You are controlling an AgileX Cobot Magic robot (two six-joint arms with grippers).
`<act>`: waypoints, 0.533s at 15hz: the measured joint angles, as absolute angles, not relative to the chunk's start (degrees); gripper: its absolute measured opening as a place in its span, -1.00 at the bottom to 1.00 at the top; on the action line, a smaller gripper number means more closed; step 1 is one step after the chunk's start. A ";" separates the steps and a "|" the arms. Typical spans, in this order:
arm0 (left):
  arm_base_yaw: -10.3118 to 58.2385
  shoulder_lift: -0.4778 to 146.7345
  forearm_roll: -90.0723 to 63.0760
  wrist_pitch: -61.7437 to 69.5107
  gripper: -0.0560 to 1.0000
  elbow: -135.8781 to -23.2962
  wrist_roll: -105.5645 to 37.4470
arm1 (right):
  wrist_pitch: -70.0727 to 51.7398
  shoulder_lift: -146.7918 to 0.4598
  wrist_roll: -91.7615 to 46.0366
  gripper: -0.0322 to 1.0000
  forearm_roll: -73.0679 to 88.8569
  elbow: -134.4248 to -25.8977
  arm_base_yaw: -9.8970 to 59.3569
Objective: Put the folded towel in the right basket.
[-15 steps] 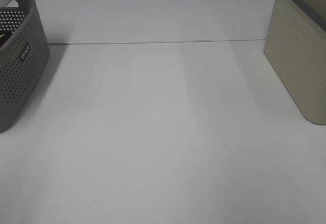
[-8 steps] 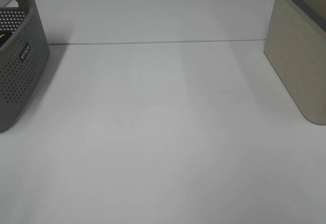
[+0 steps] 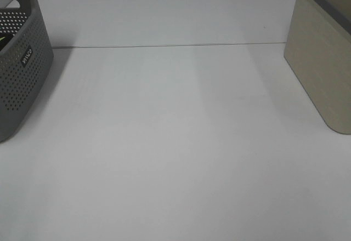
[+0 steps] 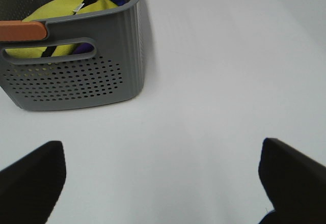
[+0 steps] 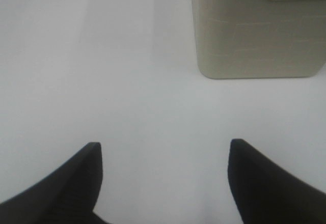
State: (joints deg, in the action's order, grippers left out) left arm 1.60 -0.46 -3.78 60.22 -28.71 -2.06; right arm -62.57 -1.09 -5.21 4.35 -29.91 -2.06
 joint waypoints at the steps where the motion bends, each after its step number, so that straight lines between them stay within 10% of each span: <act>1: 1.60 -0.46 -3.78 60.22 0.95 -28.71 -2.06 | -62.28 0.29 -5.56 0.35 4.47 -29.56 -2.06; 8: 1.60 -0.46 -3.78 60.22 0.95 -28.71 -2.06 | -61.48 0.34 -5.61 0.35 4.70 -29.05 -2.06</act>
